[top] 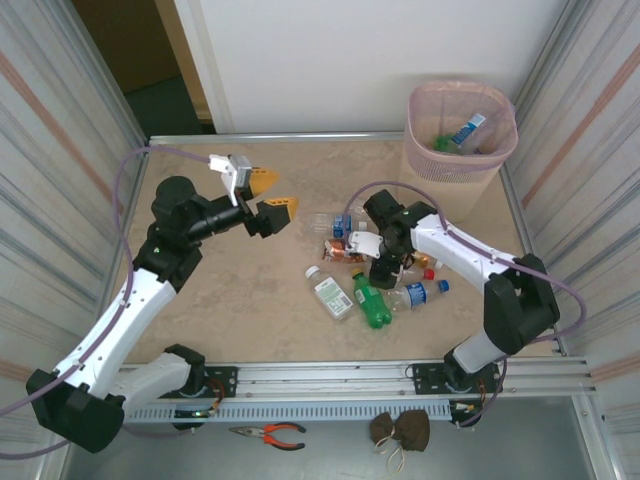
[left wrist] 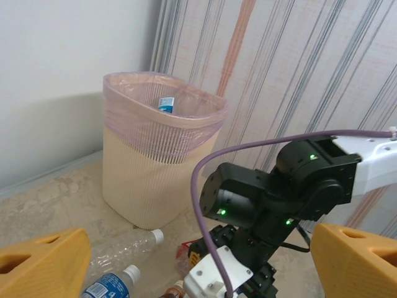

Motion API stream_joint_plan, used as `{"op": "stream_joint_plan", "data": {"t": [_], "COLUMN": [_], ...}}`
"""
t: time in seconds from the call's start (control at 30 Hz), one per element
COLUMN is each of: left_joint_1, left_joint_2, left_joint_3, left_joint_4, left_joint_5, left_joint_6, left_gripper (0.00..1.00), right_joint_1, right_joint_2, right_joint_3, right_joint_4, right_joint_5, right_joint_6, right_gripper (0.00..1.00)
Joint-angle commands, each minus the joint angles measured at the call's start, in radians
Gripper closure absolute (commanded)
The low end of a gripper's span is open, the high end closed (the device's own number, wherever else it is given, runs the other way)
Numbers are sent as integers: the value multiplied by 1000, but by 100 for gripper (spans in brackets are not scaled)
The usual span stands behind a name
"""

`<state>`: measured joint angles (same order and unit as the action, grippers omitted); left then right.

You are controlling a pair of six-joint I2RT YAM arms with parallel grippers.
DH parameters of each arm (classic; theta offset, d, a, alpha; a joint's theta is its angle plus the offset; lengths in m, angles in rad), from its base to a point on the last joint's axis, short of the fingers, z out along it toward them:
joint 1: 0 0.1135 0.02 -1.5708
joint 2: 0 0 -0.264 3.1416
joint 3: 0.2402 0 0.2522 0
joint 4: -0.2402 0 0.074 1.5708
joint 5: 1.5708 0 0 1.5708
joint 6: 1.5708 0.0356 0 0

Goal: Put the plastic bottles in the bin

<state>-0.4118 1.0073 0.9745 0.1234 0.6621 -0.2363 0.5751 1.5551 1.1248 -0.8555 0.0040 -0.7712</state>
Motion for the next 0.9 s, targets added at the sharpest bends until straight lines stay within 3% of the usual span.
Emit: {"op": "stream_joint_plan", "data": {"t": [0.0, 0.5, 0.87], "left_joint_1": [11, 37, 48], "left_joint_2": [-29, -42, -48], "left_joint_3": [-14, -43, -42], "left_joint_4": [20, 49, 48], "left_joint_5": [23, 45, 50], "left_joint_6": [-12, -35, -38], "left_gripper": [8, 8, 8], "right_joint_1": [2, -43, -32], "right_joint_2": [44, 173, 146], "right_joint_3": [-15, -35, -30], "right_joint_4": [23, 94, 84], "right_joint_5": [16, 14, 15], "right_joint_6": [-37, -45, -49], "right_gripper": [12, 20, 34]}}
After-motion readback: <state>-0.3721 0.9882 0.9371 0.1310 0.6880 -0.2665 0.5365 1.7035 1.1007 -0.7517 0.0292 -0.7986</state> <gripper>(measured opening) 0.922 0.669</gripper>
